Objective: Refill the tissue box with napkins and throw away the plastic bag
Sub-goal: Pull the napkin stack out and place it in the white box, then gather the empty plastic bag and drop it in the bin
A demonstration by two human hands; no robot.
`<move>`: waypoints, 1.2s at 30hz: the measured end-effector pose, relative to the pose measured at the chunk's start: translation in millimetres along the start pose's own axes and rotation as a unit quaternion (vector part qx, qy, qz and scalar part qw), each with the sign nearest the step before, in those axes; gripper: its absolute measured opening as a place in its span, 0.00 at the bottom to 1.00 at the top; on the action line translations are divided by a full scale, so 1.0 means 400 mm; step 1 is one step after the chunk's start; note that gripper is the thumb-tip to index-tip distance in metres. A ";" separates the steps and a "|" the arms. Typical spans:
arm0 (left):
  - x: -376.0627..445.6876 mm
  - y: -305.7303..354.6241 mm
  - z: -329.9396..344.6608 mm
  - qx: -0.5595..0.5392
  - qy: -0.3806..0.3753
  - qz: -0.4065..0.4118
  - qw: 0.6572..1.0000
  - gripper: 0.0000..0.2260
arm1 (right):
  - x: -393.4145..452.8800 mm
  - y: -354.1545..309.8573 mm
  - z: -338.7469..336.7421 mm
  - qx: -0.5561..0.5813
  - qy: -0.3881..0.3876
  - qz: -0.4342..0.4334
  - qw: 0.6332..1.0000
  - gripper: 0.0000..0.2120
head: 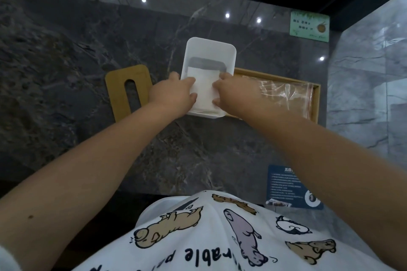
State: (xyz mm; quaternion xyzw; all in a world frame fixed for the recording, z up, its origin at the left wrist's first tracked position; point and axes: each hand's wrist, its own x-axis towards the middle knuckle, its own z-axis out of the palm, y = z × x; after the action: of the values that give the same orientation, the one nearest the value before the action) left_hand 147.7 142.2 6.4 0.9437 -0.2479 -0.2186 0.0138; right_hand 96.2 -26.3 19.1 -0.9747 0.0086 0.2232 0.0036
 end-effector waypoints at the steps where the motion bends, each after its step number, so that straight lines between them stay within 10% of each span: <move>1: 0.002 -0.001 -0.001 0.018 -0.021 -0.003 1.000 0.21 | 0.001 -0.004 -0.002 -0.011 -0.009 0.000 1.000 0.16; 12: 0.014 0.003 -0.017 0.055 -0.049 -0.002 0.997 0.22 | 0.007 -0.014 -0.009 -0.015 -0.008 0.012 1.000 0.15; 21: -0.075 0.024 -0.046 0.014 0.181 0.118 0.976 0.22 | -0.115 0.037 -0.008 0.102 0.184 0.016 0.977 0.26; 36: -0.085 0.291 0.039 0.057 0.142 0.215 0.965 0.25 | -0.259 0.269 0.145 0.107 0.155 0.076 0.979 0.31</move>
State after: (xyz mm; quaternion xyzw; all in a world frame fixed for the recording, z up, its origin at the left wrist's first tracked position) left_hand 60.6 57.6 21.6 0.8888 -0.4524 -0.0595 0.0415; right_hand -24.4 -131.6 11.7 -0.9880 0.1073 0.0669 0.0890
